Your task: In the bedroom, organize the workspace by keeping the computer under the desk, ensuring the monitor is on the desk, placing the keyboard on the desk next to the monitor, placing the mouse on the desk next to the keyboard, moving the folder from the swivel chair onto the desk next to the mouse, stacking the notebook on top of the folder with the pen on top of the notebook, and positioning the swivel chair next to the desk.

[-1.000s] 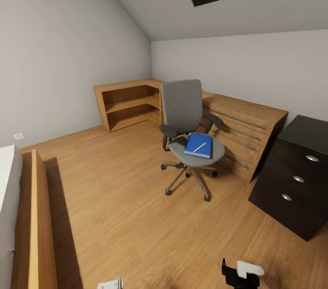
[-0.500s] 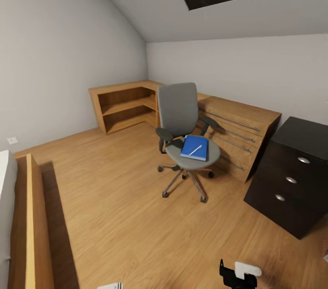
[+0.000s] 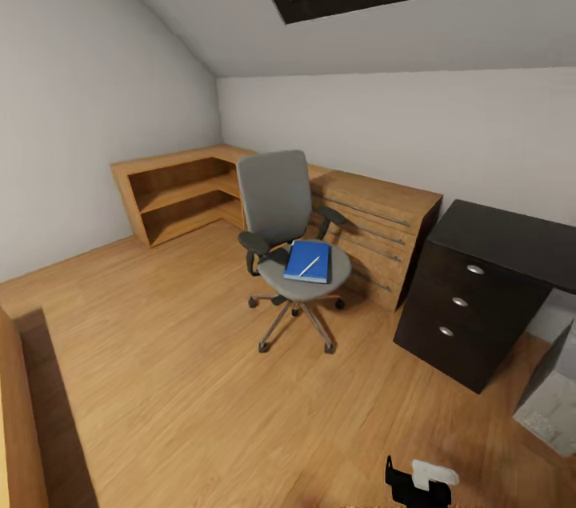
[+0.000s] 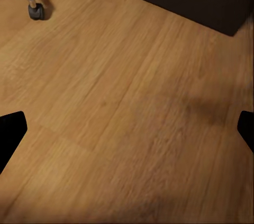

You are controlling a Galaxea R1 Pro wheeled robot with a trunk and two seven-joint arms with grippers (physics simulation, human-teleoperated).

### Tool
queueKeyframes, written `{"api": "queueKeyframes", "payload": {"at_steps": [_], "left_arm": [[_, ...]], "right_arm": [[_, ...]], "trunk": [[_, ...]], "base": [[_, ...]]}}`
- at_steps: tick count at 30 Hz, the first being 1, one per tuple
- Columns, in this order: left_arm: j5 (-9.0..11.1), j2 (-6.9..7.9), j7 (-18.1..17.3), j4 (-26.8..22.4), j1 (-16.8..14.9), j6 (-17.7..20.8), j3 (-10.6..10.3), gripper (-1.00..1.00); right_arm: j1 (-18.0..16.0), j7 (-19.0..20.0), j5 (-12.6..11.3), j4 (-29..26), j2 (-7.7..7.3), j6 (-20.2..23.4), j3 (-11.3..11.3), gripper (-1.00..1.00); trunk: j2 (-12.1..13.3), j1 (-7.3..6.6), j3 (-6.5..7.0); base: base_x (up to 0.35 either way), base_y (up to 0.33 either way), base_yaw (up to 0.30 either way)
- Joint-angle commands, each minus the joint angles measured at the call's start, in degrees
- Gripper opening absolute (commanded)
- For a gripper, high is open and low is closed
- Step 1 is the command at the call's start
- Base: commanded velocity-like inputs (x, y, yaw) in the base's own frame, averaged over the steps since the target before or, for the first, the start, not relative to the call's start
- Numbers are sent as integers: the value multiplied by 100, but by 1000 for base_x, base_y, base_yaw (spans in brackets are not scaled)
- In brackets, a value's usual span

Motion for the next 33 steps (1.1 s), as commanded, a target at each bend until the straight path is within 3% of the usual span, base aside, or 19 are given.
{"api": "queueKeyframes", "payload": {"at_steps": [1,25,33], "left_arm": [[60,-2,45,12,-2,-22,-47,100],[85,81,1,47,-2,-36,-36,100],[85,83,0,47,-2,-43,-36,100]], "right_arm": [[-7,-38,63,10,-3,-14,-34,100],[-7,-42,49,13,8,-49,-41,100],[-7,-54,-17,17,140,-211,-49,100]], "trunk": [[39,-23,13],[1002,-550,444],[1323,-726,561]], "base": [[0,0,-298],[0,0,-297],[0,0,-234]]}}
